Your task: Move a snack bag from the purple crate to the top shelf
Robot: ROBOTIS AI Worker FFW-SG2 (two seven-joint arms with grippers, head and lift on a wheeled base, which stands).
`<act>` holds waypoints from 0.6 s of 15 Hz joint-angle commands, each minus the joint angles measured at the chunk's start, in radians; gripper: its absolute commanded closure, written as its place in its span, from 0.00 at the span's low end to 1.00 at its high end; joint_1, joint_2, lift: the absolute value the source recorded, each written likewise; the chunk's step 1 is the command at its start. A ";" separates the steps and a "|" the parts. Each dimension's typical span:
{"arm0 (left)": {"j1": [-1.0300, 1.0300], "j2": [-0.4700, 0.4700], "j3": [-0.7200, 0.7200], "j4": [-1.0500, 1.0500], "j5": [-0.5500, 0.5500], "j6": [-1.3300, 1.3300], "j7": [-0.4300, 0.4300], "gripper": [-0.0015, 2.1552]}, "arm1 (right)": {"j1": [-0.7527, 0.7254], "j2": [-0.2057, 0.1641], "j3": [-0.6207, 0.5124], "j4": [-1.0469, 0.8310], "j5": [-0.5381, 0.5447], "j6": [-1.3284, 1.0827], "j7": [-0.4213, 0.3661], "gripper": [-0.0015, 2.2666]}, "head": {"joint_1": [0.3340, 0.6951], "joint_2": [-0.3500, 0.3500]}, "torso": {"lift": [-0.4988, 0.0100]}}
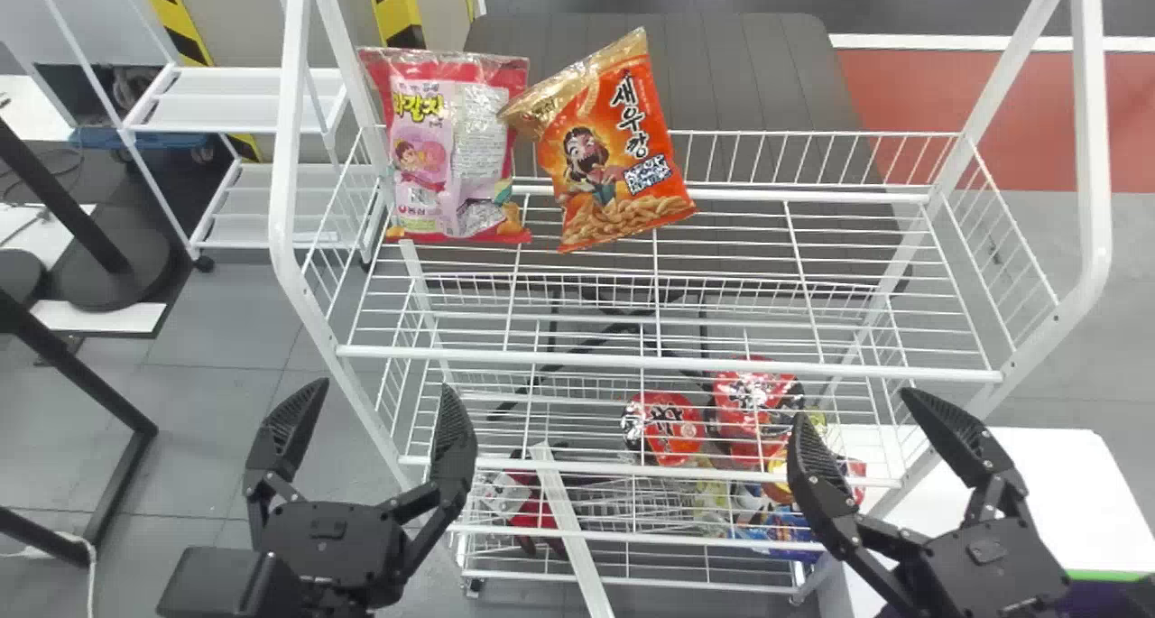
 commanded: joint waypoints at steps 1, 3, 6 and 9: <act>0.002 0.000 -0.002 -0.002 -0.003 0.000 0.002 0.02 | 0.003 -0.001 0.000 0.000 0.000 -0.012 -0.001 0.06 | 1.00 0.56 | 0.98; 0.002 0.000 -0.008 -0.002 -0.005 0.000 0.004 0.02 | 0.003 0.001 0.000 0.000 0.000 -0.015 -0.001 0.06 | 1.00 0.56 | 0.98; 0.004 0.000 -0.012 -0.002 -0.017 0.000 0.018 0.02 | 0.003 0.001 0.000 0.000 -0.001 -0.021 0.001 0.06 | 1.00 0.55 | 0.98; 0.004 0.000 -0.014 -0.002 -0.019 0.000 0.018 0.02 | 0.005 0.003 -0.003 0.001 -0.008 -0.024 0.001 0.06 | 1.00 0.55 | 0.98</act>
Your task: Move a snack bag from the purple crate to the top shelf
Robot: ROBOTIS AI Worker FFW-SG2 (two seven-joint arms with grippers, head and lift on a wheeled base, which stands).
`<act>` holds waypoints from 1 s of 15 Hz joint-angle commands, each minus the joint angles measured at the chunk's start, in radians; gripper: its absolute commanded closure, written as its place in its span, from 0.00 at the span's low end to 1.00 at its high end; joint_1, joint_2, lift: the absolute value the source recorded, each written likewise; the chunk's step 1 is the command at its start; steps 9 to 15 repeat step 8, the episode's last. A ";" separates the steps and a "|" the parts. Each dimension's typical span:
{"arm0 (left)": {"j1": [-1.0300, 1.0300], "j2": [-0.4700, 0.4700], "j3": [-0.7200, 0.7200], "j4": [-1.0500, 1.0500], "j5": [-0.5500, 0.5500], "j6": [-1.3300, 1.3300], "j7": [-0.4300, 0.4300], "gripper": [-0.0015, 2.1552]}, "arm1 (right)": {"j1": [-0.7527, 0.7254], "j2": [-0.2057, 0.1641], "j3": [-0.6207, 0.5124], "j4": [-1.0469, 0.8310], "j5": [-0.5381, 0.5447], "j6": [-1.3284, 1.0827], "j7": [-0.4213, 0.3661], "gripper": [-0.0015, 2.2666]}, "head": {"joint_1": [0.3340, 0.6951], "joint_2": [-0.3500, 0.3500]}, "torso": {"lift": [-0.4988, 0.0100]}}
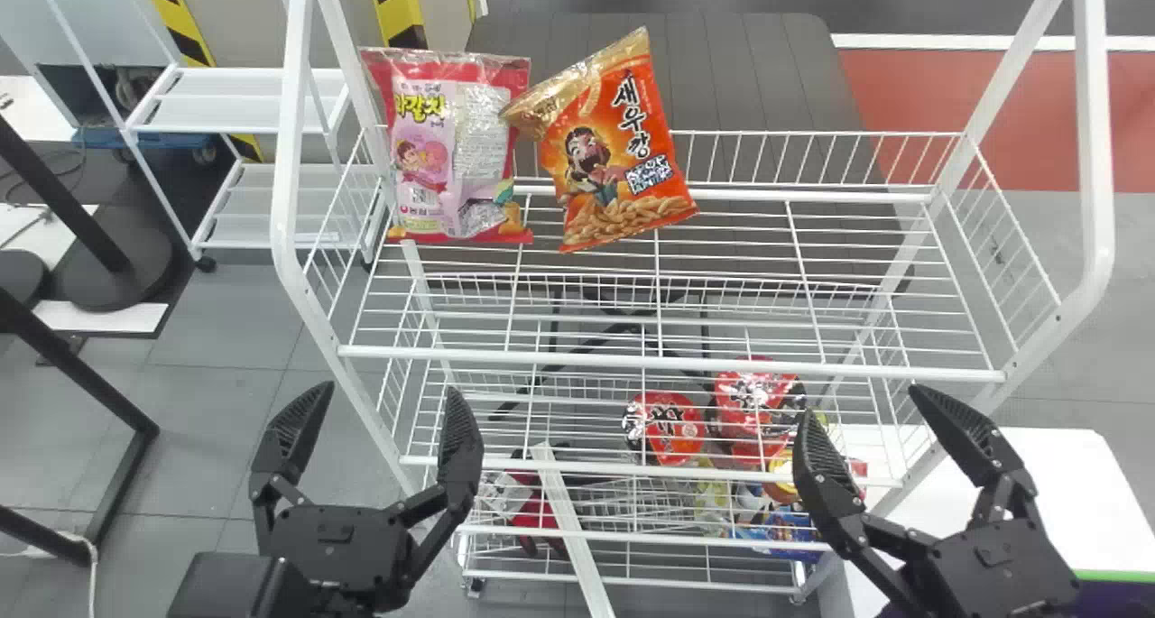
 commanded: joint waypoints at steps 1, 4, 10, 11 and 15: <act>0.002 0.000 0.000 0.000 -0.002 -0.003 0.000 0.02 | 0.000 0.002 -0.001 0.001 -0.003 0.000 0.000 0.06 | 1.00 0.55 | 0.98; 0.003 0.000 0.000 -0.002 -0.003 -0.003 0.001 0.02 | 0.000 0.002 -0.003 0.001 -0.006 0.000 0.000 0.06 | 1.00 0.55 | 0.98; 0.006 0.000 0.000 -0.002 -0.002 -0.003 0.003 0.02 | 0.002 0.002 -0.004 0.001 -0.012 -0.003 0.000 0.06 | 1.00 0.54 | 0.98; 0.006 0.000 0.000 -0.002 -0.002 -0.003 0.003 0.02 | 0.002 0.002 -0.004 0.001 -0.012 -0.003 0.000 0.06 | 1.00 0.54 | 0.98; 0.006 0.000 0.000 -0.002 -0.002 -0.003 0.003 0.02 | 0.002 0.002 -0.004 0.001 -0.012 -0.003 0.000 0.06 | 1.00 0.54 | 0.98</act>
